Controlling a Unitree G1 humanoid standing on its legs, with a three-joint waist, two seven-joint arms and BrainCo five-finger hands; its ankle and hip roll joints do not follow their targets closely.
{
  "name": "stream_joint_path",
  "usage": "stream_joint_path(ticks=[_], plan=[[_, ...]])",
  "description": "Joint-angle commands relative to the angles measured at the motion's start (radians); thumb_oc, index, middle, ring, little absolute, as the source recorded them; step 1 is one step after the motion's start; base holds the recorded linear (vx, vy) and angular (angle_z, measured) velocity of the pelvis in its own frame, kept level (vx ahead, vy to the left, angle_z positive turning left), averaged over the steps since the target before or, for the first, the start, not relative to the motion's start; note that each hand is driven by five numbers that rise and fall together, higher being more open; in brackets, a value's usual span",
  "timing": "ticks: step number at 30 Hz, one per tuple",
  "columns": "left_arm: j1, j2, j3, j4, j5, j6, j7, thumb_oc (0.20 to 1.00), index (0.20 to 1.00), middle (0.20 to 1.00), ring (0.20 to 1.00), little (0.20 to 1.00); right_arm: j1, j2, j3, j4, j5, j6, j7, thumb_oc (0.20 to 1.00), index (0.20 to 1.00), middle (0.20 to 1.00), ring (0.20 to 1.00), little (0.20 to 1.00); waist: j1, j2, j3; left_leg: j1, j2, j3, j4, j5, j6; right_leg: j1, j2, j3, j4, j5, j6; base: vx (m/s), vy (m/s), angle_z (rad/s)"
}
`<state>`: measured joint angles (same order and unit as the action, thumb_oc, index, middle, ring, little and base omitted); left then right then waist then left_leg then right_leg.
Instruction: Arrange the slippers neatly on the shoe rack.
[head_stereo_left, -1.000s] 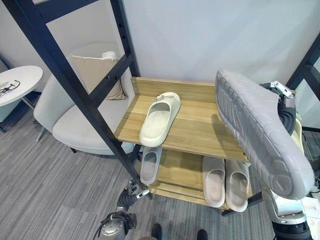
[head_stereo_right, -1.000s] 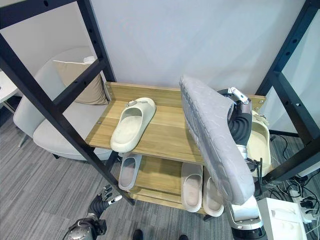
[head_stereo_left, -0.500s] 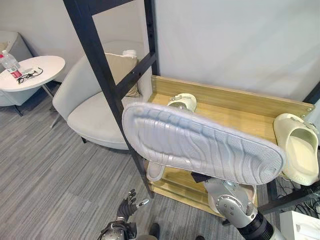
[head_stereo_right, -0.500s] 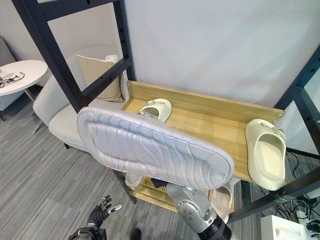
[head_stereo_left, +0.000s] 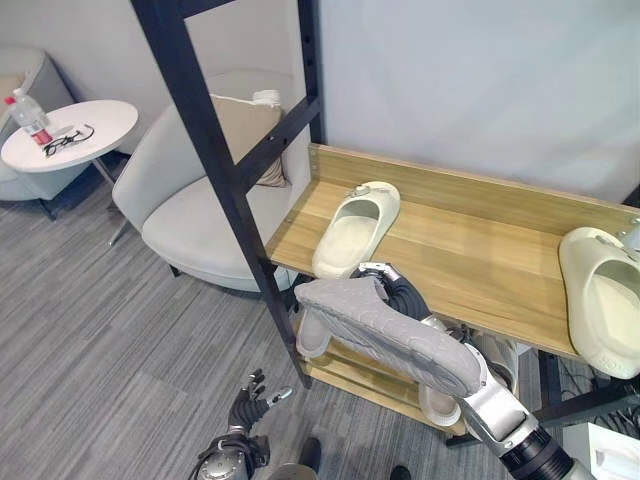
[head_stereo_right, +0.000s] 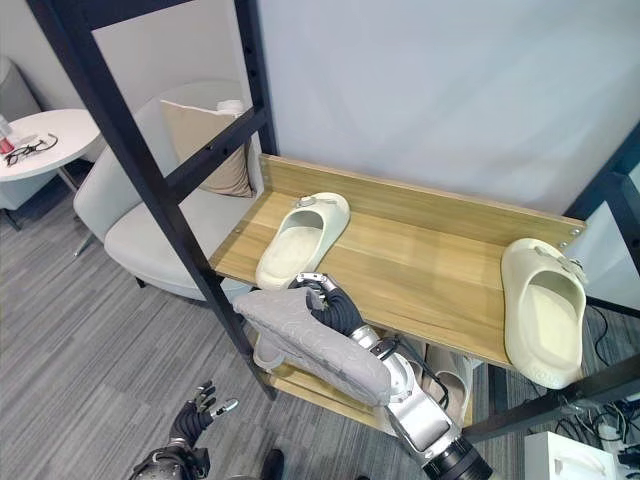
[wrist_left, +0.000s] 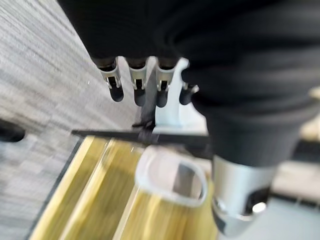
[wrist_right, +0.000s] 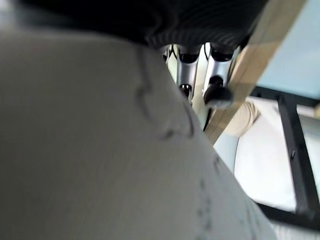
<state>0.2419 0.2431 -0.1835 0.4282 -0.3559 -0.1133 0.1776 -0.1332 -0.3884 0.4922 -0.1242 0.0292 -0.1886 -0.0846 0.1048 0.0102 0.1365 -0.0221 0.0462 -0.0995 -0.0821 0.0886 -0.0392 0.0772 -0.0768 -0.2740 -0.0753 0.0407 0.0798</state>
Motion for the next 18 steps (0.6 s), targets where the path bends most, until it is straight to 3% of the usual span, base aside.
stream_joint_path(ticks=[1,2,3,5,8,10,18], plan=[[-0.082,0.064,0.051,-0.1,-0.041,-0.089,0.052,1.0,1.0,1.0,1.0,1.0,-0.07,-0.023,-0.013,-0.023,-0.132,0.003,-0.069,0.2,0.2,0.2,0.2,0.2,0.04,-0.008,0.116,-0.05,0.011,0.006,0.096,-0.087,-0.004,-0.125,-0.077,0.011,0.229,-0.14,0.027,-0.28,0.004,0.1],[-0.082,0.064,0.051,-0.1,-0.041,-0.089,0.052,1.0,1.0,1.0,1.0,1.0,-0.07,-0.023,-0.013,-0.023,-0.132,0.003,-0.069,0.2,0.2,0.2,0.2,0.2,0.04,-0.009,0.114,-0.053,0.011,0.006,0.098,-0.088,-0.004,-0.129,-0.077,0.011,0.231,-0.141,0.027,-0.43,0.035,0.01],[-0.097,0.074,0.06,-0.149,-0.046,-0.112,0.066,1.0,1.0,1.0,1.0,1.0,-0.112,-0.06,-0.025,-0.027,-0.254,0.001,-0.121,0.2,0.2,0.2,0.2,0.2,0.045,0.007,0.176,-0.17,-0.005,0.006,0.212,-0.096,-0.004,-0.232,-0.102,0.019,0.327,-0.146,0.022,-0.35,0.044,0.04],[-0.109,0.08,0.051,-0.172,-0.05,-0.133,0.064,1.0,1.0,1.0,1.0,1.0,-0.166,-0.11,-0.024,0.008,-0.411,0.016,-0.183,0.2,0.2,0.2,0.2,0.2,0.053,0.017,0.185,-0.293,-0.023,-0.005,0.314,-0.115,-0.001,-0.335,-0.117,0.022,0.415,-0.168,0.017,-0.3,0.041,0.03],[-0.128,0.082,0.036,-0.201,-0.056,-0.151,0.071,1.0,1.0,1.0,1.0,1.0,-0.232,-0.13,-0.021,0.084,-0.495,0.037,-0.24,0.2,0.2,0.2,0.2,0.2,0.055,0.028,0.179,-0.387,-0.035,-0.011,0.376,-0.123,0.002,-0.423,-0.131,0.031,0.483,-0.185,0.013,-0.17,0.051,0.06],[-0.178,0.08,0.003,-0.224,-0.073,-0.165,0.078,1.0,1.0,1.0,1.0,1.0,-0.316,-0.163,-0.033,0.231,-0.62,0.103,-0.34,0.2,0.2,0.2,0.2,0.2,0.069,0.044,0.195,-0.495,-0.04,-0.027,0.455,-0.132,0.003,-0.52,-0.153,0.035,0.573,-0.22,0.004,-0.15,0.049,-0.02],[-0.346,0.085,-0.044,-0.265,-0.051,-0.186,0.131,1.0,1.0,1.0,1.0,1.0,-0.45,-0.163,-0.043,0.479,-0.667,0.199,-0.463,0.2,0.2,0.2,0.2,0.2,0.086,0.047,0.234,-0.653,-0.069,-0.067,0.561,-0.158,-0.001,-0.663,-0.18,0.03,0.711,-0.28,-0.012,-0.08,0.018,0.32]])
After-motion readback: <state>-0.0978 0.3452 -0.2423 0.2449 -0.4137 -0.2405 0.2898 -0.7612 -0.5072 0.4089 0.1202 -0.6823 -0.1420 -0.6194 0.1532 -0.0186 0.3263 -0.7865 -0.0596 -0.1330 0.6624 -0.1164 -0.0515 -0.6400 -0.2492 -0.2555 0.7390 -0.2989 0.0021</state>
